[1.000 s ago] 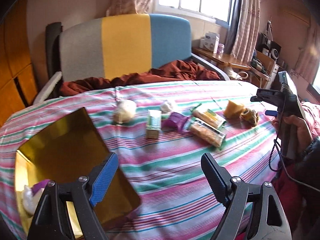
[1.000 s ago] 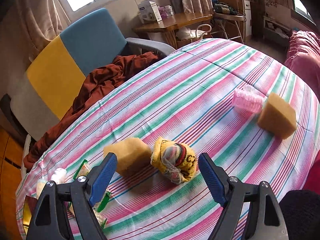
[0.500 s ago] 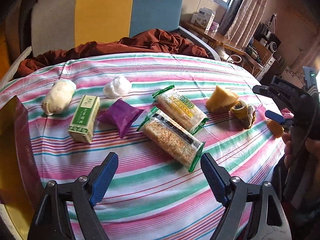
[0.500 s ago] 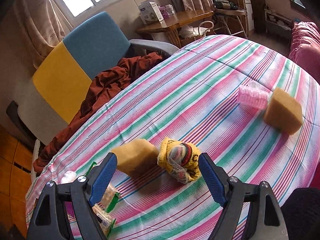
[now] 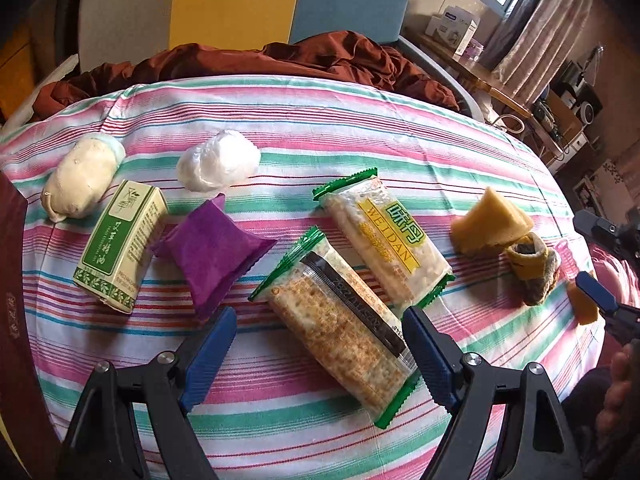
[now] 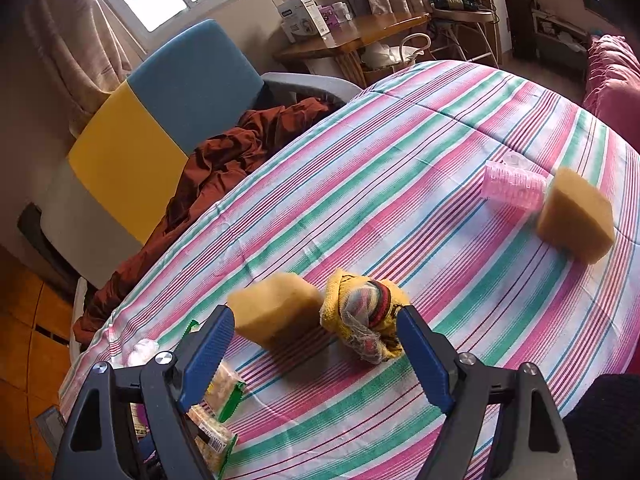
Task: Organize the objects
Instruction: 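Grasp the striped cracker packet with left while right grasps the yellow knitted sock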
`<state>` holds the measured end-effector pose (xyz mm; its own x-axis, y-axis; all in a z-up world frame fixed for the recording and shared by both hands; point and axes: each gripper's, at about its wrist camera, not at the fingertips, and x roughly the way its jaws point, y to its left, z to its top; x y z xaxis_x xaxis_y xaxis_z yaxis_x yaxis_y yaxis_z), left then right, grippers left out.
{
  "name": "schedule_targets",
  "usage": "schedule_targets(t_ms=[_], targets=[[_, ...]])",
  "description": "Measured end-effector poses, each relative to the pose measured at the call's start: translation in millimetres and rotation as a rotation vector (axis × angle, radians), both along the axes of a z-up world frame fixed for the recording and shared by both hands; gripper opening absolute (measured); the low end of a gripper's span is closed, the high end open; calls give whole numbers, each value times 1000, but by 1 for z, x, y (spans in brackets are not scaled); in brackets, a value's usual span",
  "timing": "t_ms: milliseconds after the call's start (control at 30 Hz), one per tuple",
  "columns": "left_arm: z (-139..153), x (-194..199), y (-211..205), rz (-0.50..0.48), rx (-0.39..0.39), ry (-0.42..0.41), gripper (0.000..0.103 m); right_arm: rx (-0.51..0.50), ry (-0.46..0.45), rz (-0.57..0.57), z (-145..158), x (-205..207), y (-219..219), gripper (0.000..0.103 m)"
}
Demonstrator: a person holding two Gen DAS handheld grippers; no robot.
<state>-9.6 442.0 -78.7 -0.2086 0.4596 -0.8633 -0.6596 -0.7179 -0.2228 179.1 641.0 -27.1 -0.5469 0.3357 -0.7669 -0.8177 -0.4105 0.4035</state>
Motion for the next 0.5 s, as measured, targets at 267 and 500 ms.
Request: schedule_targets(t_ms=[267,500], targets=[[-16,5,24,-27,-62,95,86,4,-8,-18,0,2,2,85],[-17,13,4,-124,-41,186,69,-14,-5,-76,-3,12,10,85]])
